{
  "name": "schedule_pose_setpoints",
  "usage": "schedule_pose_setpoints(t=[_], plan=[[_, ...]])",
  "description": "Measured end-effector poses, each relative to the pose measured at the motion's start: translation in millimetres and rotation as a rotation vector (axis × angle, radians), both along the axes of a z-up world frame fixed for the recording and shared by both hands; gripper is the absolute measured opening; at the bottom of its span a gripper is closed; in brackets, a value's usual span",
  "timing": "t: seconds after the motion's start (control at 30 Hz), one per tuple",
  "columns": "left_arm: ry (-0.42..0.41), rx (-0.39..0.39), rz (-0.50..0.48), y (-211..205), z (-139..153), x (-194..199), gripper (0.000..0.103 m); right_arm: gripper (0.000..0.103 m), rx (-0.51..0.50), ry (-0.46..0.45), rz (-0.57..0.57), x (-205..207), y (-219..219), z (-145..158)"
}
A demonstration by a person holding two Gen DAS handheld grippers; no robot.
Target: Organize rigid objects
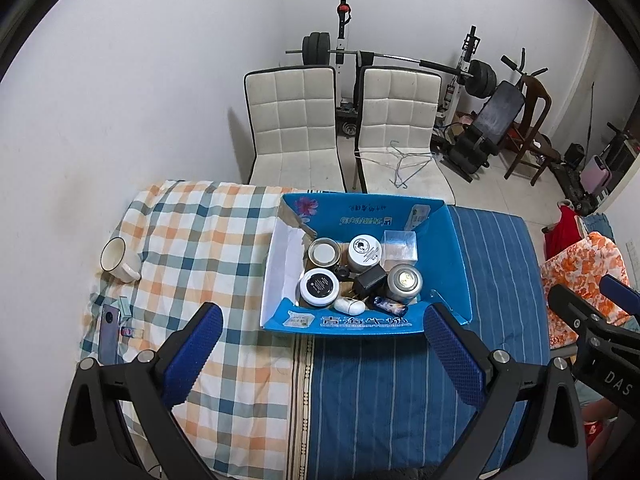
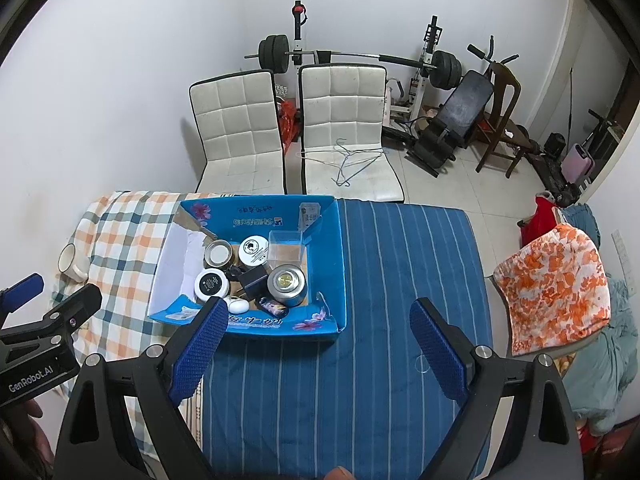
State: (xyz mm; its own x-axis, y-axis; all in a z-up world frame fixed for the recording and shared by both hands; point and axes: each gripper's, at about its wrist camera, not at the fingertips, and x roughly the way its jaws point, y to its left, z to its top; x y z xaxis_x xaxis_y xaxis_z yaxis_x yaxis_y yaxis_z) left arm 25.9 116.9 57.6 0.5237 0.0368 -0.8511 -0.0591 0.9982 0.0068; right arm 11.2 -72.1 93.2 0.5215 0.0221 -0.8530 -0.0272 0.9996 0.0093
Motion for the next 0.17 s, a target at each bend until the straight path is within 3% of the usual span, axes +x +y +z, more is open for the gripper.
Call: schedule_pose_setpoints(t=[0.17], plan=[[0.000, -0.001, -0.001, 0.9, 1.0, 0.5, 0.103, 0.094, -0.001, -0.003, -0.002, -1.2, 0.7, 1.6]])
